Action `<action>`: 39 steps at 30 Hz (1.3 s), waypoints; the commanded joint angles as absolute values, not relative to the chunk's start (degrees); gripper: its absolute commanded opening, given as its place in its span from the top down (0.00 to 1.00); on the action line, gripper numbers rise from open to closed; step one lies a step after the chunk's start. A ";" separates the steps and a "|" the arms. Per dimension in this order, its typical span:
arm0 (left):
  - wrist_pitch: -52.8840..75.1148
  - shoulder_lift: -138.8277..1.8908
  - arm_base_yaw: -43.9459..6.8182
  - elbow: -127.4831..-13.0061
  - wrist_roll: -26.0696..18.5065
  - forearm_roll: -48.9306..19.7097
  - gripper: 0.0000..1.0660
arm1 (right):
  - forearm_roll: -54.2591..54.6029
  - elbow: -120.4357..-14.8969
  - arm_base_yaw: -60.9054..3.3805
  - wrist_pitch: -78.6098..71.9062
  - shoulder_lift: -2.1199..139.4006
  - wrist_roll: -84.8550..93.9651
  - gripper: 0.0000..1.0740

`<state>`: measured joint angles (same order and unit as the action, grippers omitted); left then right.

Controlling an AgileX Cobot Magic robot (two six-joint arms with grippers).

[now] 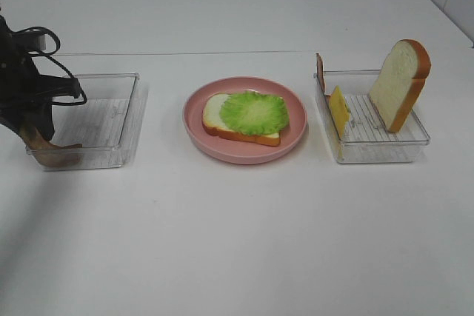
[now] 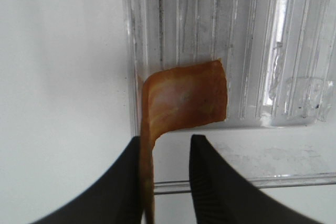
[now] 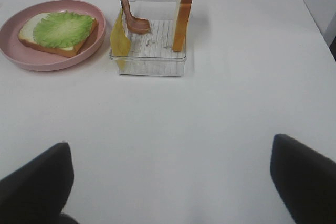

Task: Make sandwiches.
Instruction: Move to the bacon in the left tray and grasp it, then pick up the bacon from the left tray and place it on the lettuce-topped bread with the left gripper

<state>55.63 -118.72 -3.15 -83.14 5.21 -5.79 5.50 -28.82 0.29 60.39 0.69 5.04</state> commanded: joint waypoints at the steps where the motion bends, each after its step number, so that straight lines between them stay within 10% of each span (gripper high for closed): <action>1: 56.32 -118.77 -3.44 -82.68 5.90 -5.96 0.84 | 5.50 -28.71 0.29 60.28 0.80 4.81 0.10; 5: 56.32 -118.77 -3.44 -82.68 5.96 -5.96 1.00 | 5.50 -28.71 0.29 60.28 0.80 4.81 0.10; 39: 70.07 -106.97 -7.56 -94.37 3.38 -11.86 1.00 | 5.50 -28.71 0.29 60.28 0.80 4.81 0.10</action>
<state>68.81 -107.20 -7.28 -94.25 3.50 -11.23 5.50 -28.82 0.29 60.39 0.69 5.04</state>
